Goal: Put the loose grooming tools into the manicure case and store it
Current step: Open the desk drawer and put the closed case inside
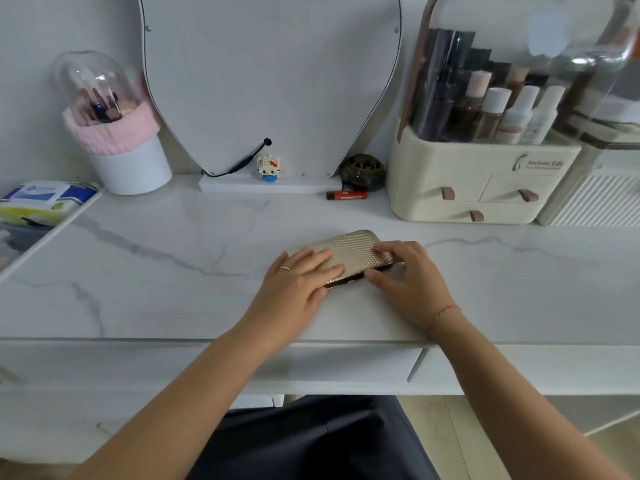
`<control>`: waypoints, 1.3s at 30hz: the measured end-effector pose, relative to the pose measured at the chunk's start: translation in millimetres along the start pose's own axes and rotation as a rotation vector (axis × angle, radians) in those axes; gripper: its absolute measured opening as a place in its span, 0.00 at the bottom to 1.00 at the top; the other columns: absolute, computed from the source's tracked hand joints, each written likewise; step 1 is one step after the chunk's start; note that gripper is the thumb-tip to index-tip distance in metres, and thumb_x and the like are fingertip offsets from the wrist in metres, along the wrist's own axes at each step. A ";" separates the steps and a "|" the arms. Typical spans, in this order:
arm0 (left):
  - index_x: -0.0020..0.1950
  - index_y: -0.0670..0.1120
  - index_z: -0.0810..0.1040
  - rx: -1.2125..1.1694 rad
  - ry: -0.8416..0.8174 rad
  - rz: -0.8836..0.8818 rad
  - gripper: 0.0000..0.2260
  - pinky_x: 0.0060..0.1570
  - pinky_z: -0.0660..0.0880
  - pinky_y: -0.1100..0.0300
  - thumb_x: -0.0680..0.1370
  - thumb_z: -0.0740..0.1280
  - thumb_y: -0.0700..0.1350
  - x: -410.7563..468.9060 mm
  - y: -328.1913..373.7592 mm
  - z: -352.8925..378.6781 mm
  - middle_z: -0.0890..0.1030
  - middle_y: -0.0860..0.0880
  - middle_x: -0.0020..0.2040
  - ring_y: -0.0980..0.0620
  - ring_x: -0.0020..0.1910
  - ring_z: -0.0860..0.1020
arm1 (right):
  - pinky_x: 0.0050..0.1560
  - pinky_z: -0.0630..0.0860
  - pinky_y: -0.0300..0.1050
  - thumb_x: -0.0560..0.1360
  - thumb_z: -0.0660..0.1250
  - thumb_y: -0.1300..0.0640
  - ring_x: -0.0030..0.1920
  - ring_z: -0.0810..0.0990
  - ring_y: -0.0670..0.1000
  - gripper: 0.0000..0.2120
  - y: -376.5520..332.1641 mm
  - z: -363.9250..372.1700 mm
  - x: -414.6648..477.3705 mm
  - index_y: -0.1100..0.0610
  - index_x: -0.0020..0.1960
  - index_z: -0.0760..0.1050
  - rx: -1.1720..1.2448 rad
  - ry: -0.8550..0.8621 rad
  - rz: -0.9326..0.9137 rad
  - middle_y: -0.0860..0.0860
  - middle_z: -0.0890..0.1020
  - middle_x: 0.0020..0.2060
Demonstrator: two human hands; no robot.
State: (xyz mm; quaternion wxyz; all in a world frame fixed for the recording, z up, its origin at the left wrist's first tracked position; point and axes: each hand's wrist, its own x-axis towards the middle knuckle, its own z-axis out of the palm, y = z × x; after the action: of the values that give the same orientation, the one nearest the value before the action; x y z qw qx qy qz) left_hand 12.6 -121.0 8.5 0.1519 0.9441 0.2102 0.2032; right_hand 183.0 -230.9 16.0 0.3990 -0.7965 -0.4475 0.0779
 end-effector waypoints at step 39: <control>0.70 0.46 0.69 0.194 0.061 0.349 0.24 0.67 0.57 0.53 0.79 0.53 0.55 -9.9 145.7 114.6 0.70 0.49 0.70 0.49 0.70 0.68 | 0.71 0.62 0.49 0.77 0.61 0.51 0.70 0.67 0.58 0.29 159.1 -55.6 -143.9 0.63 0.73 0.57 1.632 0.511 0.888 0.58 0.70 0.67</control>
State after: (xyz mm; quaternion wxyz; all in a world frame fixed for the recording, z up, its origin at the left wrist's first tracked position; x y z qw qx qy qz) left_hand 104.5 -274.7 -40.2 0.0162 0.9698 0.0668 0.2339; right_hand 228.8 -418.6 -92.5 0.8496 -0.3636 0.1869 0.3333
